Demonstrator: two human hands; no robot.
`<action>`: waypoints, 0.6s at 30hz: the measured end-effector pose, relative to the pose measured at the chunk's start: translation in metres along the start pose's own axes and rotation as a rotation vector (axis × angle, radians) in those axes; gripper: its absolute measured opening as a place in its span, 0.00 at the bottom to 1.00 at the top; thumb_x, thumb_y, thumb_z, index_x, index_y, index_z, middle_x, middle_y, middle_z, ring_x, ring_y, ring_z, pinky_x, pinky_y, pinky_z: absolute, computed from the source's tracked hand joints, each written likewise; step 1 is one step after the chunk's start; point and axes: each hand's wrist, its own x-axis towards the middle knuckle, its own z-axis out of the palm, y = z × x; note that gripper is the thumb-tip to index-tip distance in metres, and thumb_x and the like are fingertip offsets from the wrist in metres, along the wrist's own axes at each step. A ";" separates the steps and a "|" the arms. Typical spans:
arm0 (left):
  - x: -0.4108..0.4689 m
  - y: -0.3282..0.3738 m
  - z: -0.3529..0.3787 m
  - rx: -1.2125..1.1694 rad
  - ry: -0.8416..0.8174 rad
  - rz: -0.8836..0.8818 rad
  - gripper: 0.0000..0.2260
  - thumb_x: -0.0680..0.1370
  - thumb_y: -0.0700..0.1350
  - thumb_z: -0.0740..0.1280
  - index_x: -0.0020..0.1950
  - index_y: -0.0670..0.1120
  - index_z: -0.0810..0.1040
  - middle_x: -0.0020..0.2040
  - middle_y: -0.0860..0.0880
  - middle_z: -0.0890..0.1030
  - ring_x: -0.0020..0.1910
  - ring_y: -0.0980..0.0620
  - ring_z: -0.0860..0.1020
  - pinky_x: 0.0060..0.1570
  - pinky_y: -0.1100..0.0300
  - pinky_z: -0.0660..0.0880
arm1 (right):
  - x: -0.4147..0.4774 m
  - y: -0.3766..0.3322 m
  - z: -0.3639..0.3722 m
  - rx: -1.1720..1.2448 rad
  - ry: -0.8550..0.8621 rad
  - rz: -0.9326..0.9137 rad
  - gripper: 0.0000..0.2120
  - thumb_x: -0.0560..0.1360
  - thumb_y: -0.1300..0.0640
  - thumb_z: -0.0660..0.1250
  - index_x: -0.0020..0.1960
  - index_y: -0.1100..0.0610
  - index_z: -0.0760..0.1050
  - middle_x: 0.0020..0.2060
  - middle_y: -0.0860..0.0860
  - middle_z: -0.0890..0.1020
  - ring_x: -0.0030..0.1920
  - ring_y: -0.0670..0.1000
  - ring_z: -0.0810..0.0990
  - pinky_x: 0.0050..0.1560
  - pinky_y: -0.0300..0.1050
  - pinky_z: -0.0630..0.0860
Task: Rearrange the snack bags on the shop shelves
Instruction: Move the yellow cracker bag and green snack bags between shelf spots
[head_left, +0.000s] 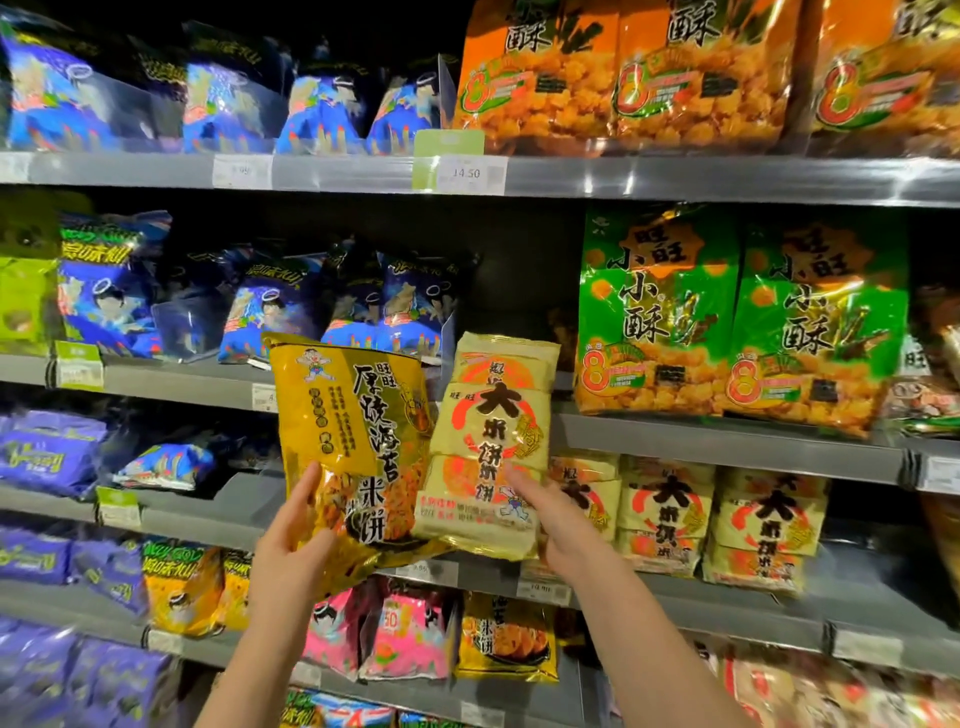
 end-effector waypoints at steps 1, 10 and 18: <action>-0.003 -0.002 0.000 -0.018 0.006 -0.015 0.32 0.74 0.29 0.61 0.63 0.66 0.69 0.58 0.60 0.78 0.31 0.52 0.68 0.26 0.65 0.69 | 0.001 0.003 0.000 -0.003 0.048 -0.044 0.46 0.64 0.40 0.76 0.74 0.52 0.57 0.68 0.47 0.68 0.70 0.54 0.66 0.71 0.52 0.61; -0.030 -0.025 -0.018 -0.155 0.067 -0.119 0.33 0.74 0.28 0.57 0.63 0.65 0.72 0.62 0.46 0.77 0.39 0.47 0.72 0.30 0.61 0.73 | -0.020 0.051 -0.017 0.231 0.001 -0.035 0.39 0.50 0.52 0.82 0.58 0.48 0.72 0.56 0.52 0.81 0.60 0.58 0.76 0.64 0.62 0.69; -0.070 -0.038 0.015 -0.177 0.013 -0.180 0.32 0.73 0.25 0.56 0.56 0.63 0.77 0.50 0.53 0.81 0.33 0.53 0.75 0.26 0.68 0.72 | -0.042 0.070 -0.084 0.225 -0.032 0.001 0.34 0.58 0.61 0.77 0.63 0.56 0.72 0.56 0.58 0.82 0.57 0.61 0.80 0.58 0.61 0.75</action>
